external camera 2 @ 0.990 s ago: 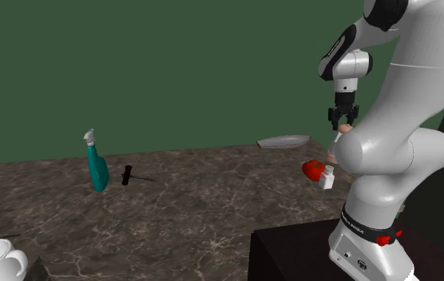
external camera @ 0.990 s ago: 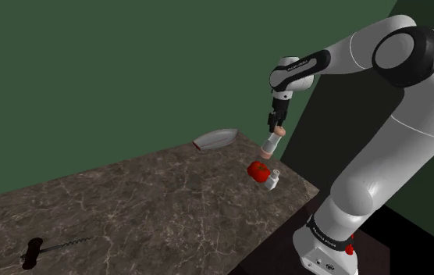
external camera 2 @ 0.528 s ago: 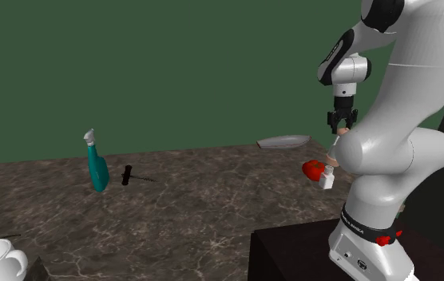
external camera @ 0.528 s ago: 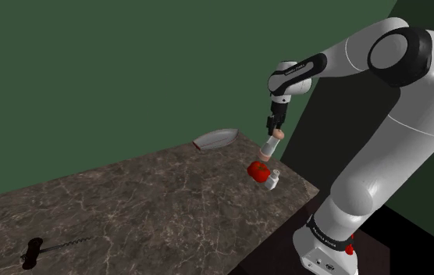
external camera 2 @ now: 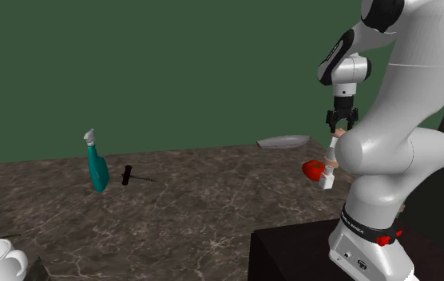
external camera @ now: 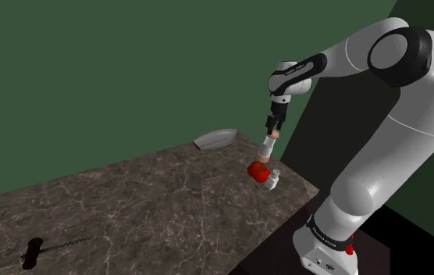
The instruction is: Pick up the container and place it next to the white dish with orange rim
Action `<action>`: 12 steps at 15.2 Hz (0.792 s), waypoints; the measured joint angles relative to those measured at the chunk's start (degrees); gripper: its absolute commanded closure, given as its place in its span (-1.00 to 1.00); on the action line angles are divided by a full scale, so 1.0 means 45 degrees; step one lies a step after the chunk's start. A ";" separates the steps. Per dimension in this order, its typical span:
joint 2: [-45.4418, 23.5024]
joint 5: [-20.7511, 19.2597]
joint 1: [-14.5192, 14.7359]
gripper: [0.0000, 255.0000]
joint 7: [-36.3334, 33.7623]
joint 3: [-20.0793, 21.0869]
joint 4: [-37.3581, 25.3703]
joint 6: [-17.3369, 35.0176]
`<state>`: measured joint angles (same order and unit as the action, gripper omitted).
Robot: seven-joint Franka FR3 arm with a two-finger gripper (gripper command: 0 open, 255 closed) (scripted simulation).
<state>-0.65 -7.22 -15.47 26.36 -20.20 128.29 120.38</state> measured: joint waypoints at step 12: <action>0.0532 -0.0058 0.0106 -1.00 -0.0079 0.0109 -0.1123 -0.1644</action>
